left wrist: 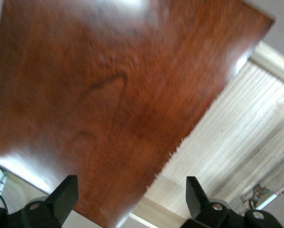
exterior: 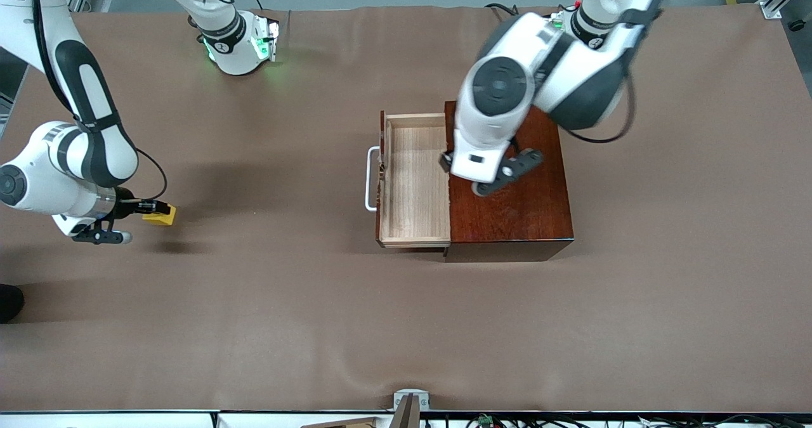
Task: Open drawer, take yellow block, close drawer
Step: 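Lift the cube out with the right gripper while the left gripper reaches the drawer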
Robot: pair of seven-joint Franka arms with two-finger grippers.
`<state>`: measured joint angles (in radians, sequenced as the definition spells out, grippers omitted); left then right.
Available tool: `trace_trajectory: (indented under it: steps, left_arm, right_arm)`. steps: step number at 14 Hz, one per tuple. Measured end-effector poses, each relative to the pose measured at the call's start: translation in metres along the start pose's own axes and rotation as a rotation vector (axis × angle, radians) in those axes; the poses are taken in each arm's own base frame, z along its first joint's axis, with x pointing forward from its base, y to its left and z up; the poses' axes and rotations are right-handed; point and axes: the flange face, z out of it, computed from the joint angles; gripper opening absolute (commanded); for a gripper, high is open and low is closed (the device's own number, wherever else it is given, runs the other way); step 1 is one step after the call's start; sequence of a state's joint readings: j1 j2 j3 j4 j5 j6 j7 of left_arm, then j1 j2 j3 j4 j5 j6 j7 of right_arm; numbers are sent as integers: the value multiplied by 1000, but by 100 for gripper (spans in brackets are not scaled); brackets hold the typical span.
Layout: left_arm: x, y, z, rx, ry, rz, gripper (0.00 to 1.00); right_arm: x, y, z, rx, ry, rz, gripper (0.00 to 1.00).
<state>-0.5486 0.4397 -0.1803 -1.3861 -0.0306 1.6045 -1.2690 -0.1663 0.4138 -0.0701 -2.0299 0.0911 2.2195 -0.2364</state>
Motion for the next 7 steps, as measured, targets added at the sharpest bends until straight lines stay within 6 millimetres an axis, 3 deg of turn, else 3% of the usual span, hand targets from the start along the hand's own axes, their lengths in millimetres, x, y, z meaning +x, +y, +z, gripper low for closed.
trace_trajectory:
  steps: [5, 6, 7]
  left_arm:
    - [-59, 57, 35, -109, 17, -271, 100]
    - [-68, 69, 37, -166, 12, -351, 100]
    - [-77, 81, 38, -223, 1, -430, 100]
  right_arm:
    - [-4, -37, 18, -10, -20, 13, 24]
    - [-6, -39, 22, -11, -18, 14, 46]
    - [-7, -38, 25, -12, -19, 16, 81]
